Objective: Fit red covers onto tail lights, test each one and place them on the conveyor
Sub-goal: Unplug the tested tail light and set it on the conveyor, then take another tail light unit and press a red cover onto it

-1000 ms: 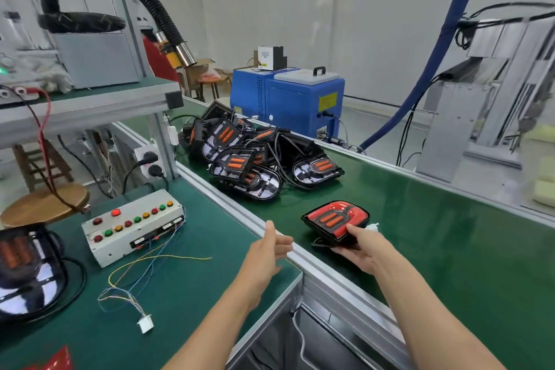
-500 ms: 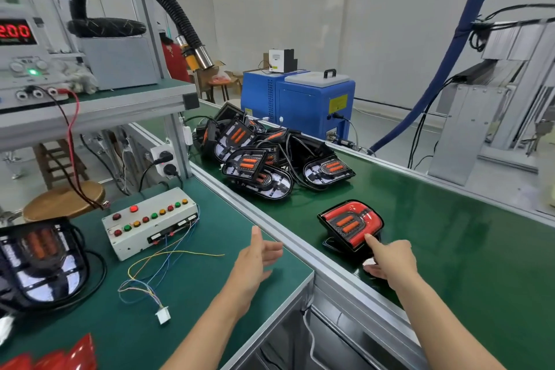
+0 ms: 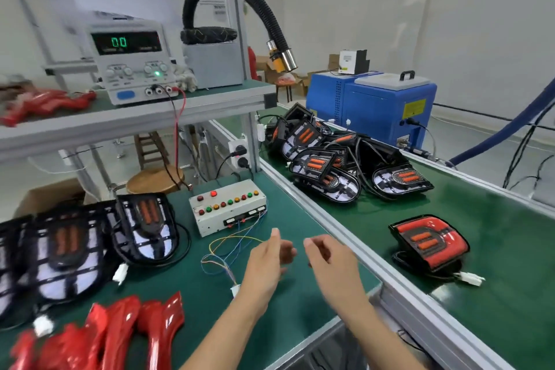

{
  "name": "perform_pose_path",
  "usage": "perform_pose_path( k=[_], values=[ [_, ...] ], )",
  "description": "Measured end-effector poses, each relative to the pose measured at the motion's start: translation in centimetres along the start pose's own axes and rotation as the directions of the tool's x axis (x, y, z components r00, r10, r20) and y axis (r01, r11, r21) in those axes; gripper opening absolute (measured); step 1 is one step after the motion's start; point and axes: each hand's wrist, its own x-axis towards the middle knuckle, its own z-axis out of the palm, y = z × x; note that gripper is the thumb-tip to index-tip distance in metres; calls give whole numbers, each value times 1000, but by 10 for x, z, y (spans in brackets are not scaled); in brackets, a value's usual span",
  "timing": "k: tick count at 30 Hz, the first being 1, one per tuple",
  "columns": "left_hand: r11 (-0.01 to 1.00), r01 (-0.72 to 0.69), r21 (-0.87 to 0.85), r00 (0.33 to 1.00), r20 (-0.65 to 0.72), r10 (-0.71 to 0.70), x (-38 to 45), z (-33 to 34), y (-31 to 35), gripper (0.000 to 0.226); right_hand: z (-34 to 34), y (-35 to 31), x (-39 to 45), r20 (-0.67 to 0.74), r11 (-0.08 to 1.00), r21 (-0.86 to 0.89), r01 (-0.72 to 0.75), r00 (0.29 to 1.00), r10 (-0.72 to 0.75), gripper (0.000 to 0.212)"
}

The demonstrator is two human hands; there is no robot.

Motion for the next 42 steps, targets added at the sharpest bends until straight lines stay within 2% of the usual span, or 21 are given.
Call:
perform_pose_path(
  k=[2, 6, 10, 13, 15, 18, 21, 23, 25, 28, 31, 35, 39, 42],
  values=[
    [997, -53, 62, 994, -94, 59, -4, -23, 1, 42, 40, -6, 0, 163, 999, -37, 13, 987, -7, 19],
    [995, -58, 81, 958, -277, 79, -11, -81, -3, 25, 99, -13, -7, 274, 1000, 1, 23, 961, -22, 29],
    [990, -96, 102, 895, -427, 131, -18, -141, -2, 30, 123, -4, -18, 250, 1000, 6, -12, 968, 10, 40],
    [992, -103, 76, 845, -520, 128, -23, -178, 6, 31, 123, 10, -23, 235, 1000, -7, -3, 972, 4, 36],
    [988, -68, 138, 815, -563, 135, -25, -201, 10, 32, 122, 13, -25, 228, 1000, 1, 30, 973, -29, 31],
    [950, 51, 307, 788, -597, 150, -23, -230, 14, 23, 124, 11, -28, 222, 999, -10, 36, 975, -33, 30],
    [896, 196, 398, 762, -637, 116, -9, -243, 19, 26, 126, 11, -28, 215, 999, -41, 21, 977, -11, 30],
    [832, 329, 447, 766, -642, 42, 4, -245, 18, 40, 126, 11, -28, 208, 999, -49, 22, 978, -11, 29],
    [793, 392, 466, 778, -628, -16, 18, -246, 13, 56, 127, 11, -29, 201, 999, -49, 15, 980, -5, 25],
    [755, 433, 493, 767, -641, -21, 32, -245, 11, 57, 128, 10, -30, 186, 999, -39, 19, 983, -11, 25],
    [715, 470, 517, 744, -668, -5, 41, -244, 12, 43, 130, 11, -28, 155, 998, -58, 32, 988, -23, 35],
    [731, 478, 488, 747, -664, -45, 46, -251, 10, 35, 133, 13, -28, 136, 995, -62, 72, 989, -63, 37],
    [758, 480, 441, 733, -677, -70, 50, -259, 6, 35, 134, 10, -25, 190, 997, -62, 42, 981, -29, 34],
    [784, 428, 449, 739, -674, -18, 51, -264, 3, 33, 133, 11, -24, 204, 999, -38, 16, 979, -8, 33]
  ],
)
